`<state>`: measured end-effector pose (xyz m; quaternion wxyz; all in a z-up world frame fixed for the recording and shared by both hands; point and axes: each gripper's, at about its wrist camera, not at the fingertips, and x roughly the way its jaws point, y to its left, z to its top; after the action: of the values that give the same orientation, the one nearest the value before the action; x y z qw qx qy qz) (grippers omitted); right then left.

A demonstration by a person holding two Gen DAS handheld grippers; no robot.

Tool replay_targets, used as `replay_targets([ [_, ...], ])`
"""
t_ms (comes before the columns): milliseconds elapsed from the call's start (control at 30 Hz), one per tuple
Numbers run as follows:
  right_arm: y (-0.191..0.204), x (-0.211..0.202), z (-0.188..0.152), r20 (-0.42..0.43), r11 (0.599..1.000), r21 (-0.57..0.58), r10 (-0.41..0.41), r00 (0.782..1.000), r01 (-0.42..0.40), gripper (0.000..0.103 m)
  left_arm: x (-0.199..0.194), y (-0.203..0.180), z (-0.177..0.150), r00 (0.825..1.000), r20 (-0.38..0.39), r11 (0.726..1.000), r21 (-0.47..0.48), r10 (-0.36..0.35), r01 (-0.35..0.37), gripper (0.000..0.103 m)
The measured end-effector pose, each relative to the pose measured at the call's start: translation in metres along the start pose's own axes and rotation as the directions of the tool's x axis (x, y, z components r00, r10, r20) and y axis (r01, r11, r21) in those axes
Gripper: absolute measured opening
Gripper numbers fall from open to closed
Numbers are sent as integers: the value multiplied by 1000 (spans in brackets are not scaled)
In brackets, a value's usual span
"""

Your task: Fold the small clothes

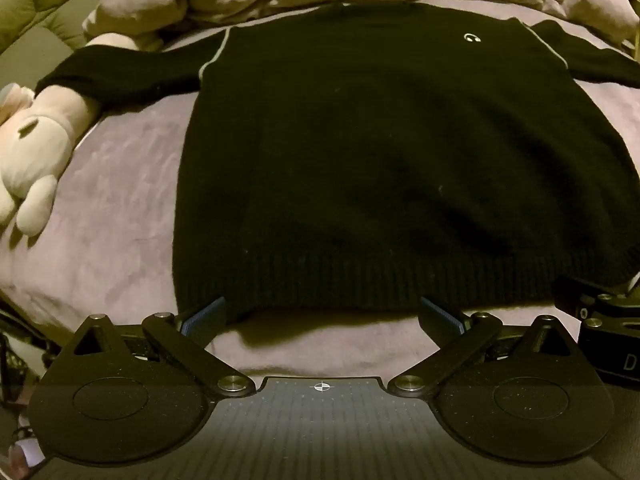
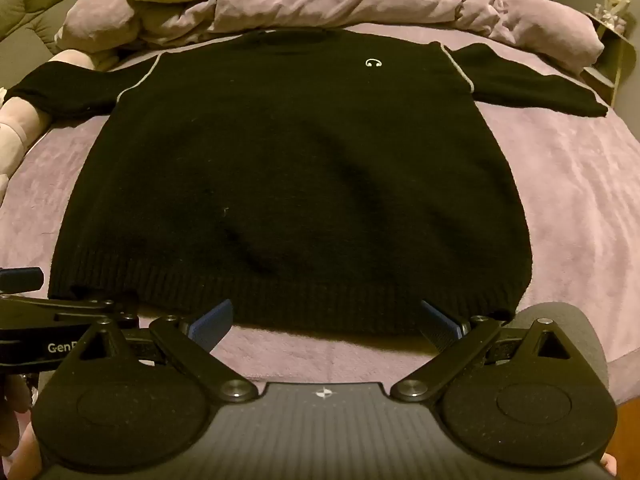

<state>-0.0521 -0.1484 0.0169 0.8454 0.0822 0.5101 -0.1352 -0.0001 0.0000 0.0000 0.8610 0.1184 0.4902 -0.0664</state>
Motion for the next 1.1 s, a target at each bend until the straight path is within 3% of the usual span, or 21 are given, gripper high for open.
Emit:
replay_targets([
  [1100, 2, 6, 2, -8, 1000, -4, 12, 1000, -12, 99, 6, -1, 1, 999, -35, 1000, -12, -4, 4, 103],
])
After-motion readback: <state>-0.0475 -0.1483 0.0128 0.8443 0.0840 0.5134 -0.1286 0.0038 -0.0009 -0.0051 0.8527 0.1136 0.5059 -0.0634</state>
